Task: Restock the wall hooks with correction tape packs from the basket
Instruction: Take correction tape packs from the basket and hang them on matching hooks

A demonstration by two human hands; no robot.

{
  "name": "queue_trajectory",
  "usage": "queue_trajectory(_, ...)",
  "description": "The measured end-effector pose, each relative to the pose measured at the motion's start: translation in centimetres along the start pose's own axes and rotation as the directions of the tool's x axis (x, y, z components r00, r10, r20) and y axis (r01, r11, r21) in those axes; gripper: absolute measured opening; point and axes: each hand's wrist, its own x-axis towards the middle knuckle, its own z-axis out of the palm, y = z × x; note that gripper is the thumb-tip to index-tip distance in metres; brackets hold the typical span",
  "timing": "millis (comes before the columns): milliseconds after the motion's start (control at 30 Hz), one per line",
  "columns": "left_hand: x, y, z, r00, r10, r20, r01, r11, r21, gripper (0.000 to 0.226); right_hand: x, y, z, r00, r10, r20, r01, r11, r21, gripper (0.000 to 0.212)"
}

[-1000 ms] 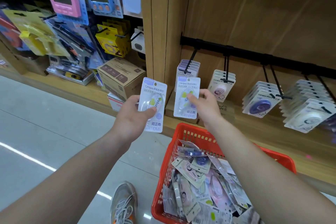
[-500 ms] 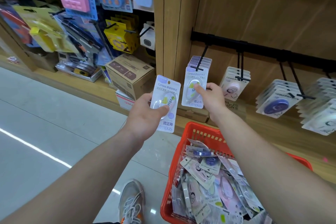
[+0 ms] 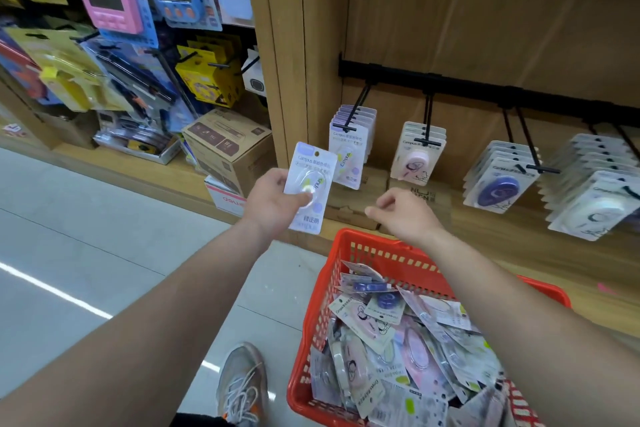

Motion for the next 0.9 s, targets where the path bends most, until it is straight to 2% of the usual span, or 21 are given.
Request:
queue_trajectory(200, 3.7, 0.9, 3.9, 0.99, -0.016, 0.14, 0.044, 0.978, -0.203, 0.031, -4.5, 2.7, -3.8, 0.989, -0.132, 0.072, 0.143, 0.974, -0.176, 0.027)
queue_trajectory(333, 5.1, 1.0, 5.3, 0.993, 0.0, 0.116, 0.03, 0.964, -0.262, 0.036, -5.3, 3.9, -4.5, 0.988, -0.128, 0.088, 0.143, 0.971, -0.194, 0.025)
queue_trajectory(567, 5.9, 0.2, 6.2, 0.999, 0.005, 0.05, 0.009, 0.957, -0.288, 0.038, -4.3, 4.4, -3.1, 0.989, -0.111, 0.095, 0.121, 0.988, -0.101, 0.024)
queue_trajectory(767, 5.8, -0.4, 6.9, 1.0, 0.005, -0.002, -0.005, 0.923, -0.385, 0.035, -3.5, 5.3, -2.0, 0.99, -0.083, 0.116, 0.093, 0.993, -0.08, 0.023)
queue_trajectory(900, 6.4, 0.0, 6.7, 0.998, 0.054, -0.042, -0.064, 0.96, -0.271, 0.034, -3.3, 5.8, -1.2, 0.989, -0.074, 0.131, 0.082, 0.995, -0.054, 0.021)
